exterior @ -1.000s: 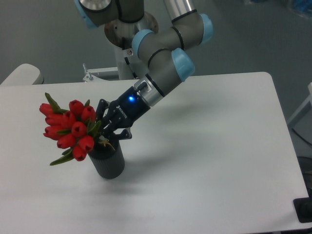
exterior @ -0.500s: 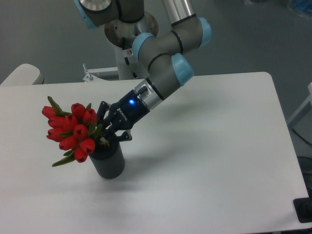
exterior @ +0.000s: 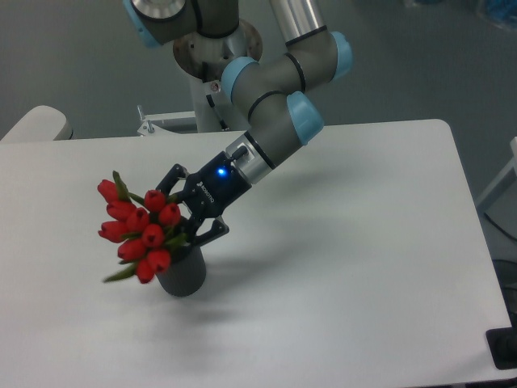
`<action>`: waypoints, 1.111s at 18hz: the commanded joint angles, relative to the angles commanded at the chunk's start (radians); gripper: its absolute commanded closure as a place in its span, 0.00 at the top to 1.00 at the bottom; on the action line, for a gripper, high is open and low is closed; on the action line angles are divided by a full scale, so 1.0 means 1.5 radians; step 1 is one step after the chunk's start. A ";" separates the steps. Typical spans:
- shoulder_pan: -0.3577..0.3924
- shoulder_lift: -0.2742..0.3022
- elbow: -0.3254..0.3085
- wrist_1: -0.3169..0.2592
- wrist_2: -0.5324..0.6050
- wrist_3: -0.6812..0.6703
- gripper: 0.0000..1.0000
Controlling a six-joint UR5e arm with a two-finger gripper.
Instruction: Insert the flowers into the vase
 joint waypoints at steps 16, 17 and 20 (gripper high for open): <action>0.155 0.041 0.048 -0.005 0.055 -0.032 1.00; 0.169 0.040 0.065 -0.006 0.070 -0.039 1.00; 0.184 0.026 0.119 -0.010 0.089 -0.123 1.00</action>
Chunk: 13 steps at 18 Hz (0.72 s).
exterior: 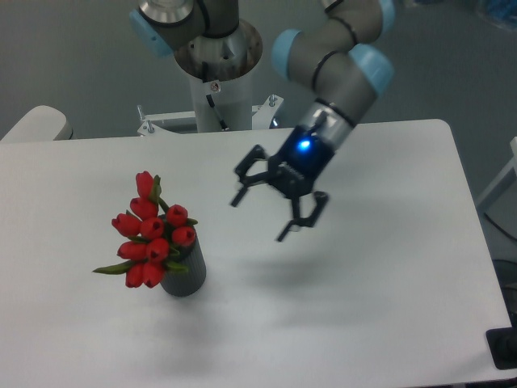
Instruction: Insert the flowers into the vase
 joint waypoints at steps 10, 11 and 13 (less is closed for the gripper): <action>0.051 -0.099 0.172 0.004 0.148 0.067 1.00; 0.052 -0.104 0.178 0.004 0.182 0.098 1.00; 0.054 -0.124 0.203 0.003 0.233 0.164 1.00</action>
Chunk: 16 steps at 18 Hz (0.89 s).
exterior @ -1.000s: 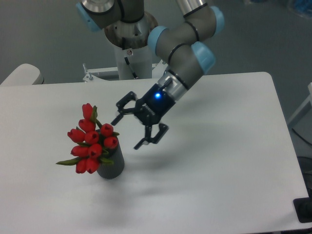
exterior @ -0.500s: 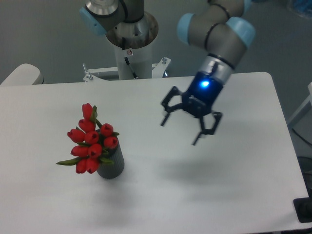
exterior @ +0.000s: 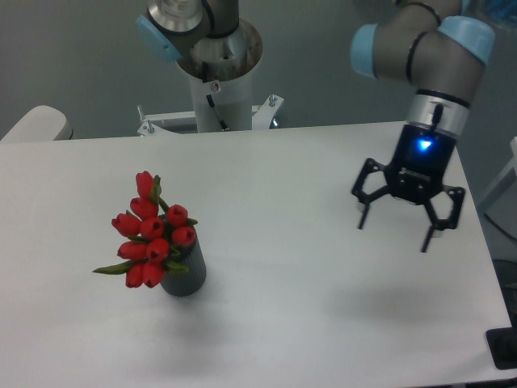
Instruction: Insert the flowers into the vase
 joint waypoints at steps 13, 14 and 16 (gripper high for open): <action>-0.010 -0.046 0.180 -0.156 0.317 0.288 1.00; -0.011 -0.051 0.201 -0.188 0.323 0.289 1.00; -0.015 -0.057 0.234 -0.225 0.323 0.291 1.00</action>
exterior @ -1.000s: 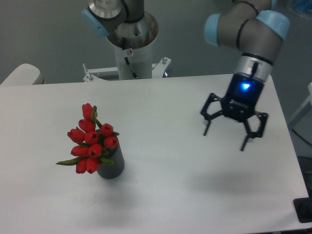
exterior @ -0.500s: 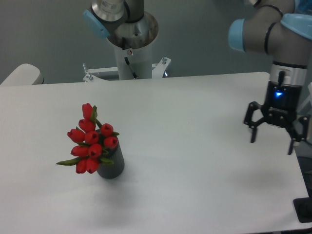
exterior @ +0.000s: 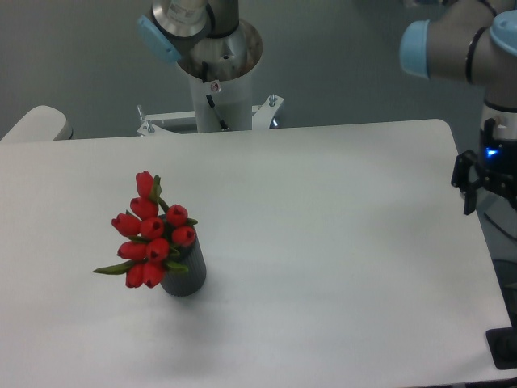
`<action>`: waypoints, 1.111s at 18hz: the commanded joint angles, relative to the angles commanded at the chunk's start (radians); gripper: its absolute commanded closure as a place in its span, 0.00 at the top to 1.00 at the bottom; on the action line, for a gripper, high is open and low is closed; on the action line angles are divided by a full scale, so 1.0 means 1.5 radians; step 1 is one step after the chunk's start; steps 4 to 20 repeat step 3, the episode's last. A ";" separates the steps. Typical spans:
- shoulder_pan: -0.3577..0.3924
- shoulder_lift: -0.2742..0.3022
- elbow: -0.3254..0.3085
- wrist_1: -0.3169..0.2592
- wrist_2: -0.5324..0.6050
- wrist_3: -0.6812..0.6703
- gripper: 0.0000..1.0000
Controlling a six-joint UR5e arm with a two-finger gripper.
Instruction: Insert the flowers into the vase
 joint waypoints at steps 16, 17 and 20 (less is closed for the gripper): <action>-0.010 -0.003 0.004 -0.007 0.001 0.000 1.00; -0.010 -0.003 0.004 -0.007 0.001 0.000 1.00; -0.010 -0.003 0.004 -0.007 0.001 0.000 1.00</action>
